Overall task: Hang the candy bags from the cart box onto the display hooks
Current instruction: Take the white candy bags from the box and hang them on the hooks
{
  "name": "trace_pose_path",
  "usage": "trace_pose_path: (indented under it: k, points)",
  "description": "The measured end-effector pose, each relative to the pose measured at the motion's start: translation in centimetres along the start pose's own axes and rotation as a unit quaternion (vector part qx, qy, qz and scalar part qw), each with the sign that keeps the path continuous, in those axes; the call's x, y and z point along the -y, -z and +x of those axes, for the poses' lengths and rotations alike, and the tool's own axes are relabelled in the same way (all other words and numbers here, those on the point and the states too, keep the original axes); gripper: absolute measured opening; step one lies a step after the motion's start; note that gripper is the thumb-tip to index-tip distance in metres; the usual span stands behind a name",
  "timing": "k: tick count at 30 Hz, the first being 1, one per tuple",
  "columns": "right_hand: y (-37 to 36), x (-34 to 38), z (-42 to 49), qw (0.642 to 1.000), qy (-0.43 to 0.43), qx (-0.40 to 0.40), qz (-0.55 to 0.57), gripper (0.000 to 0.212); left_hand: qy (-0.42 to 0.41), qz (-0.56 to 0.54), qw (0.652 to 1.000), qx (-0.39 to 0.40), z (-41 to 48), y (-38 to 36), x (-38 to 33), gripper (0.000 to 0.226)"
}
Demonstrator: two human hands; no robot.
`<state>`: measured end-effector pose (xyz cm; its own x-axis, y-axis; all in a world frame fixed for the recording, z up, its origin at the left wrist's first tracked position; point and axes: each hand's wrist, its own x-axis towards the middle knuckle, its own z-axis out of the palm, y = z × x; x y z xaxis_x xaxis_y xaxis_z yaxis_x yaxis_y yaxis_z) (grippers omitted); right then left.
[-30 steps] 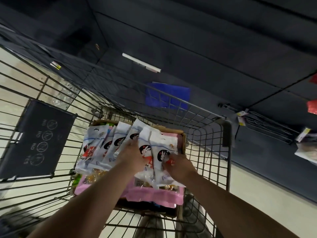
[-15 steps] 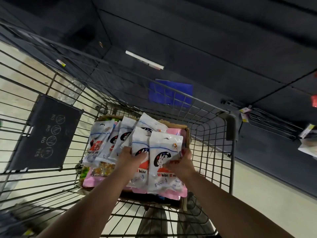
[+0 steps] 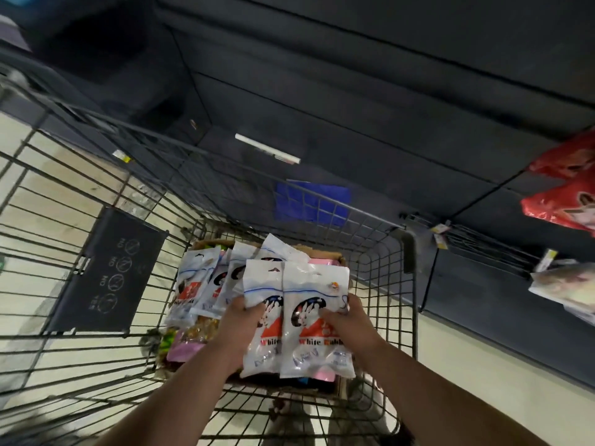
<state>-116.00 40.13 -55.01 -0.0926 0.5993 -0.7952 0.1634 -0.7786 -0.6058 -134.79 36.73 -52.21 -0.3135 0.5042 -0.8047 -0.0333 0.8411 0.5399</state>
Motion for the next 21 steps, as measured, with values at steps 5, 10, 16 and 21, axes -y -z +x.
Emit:
trace_pose_path:
  k: [5, 10, 16, 21]
  points:
    - [1.6, 2.7, -3.5, 0.999, 0.032, -0.015, 0.0, 0.03, -0.028, -0.028, 0.999, 0.021, -3.0, 0.2, -2.4, 0.014]
    - [3.9, 4.8, -7.7, 0.994, 0.08, -0.058, 0.041, 0.025, -0.052, -0.059, 0.995, 0.06, -6.0, -0.5, -5.5, 0.024]
    - [7.1, 6.4, -12.8, 0.983, 0.131, -0.113, 0.065, 0.022, -0.123, -0.003, 0.992, 0.026, -10.1, -2.9, -9.1, 0.017]
    - [10.2, 6.1, -16.7, 0.966, 0.153, -0.168, 0.12, 0.023, -0.174, 0.006, 0.98, 0.101, -12.4, -6.5, -11.0, 0.017]
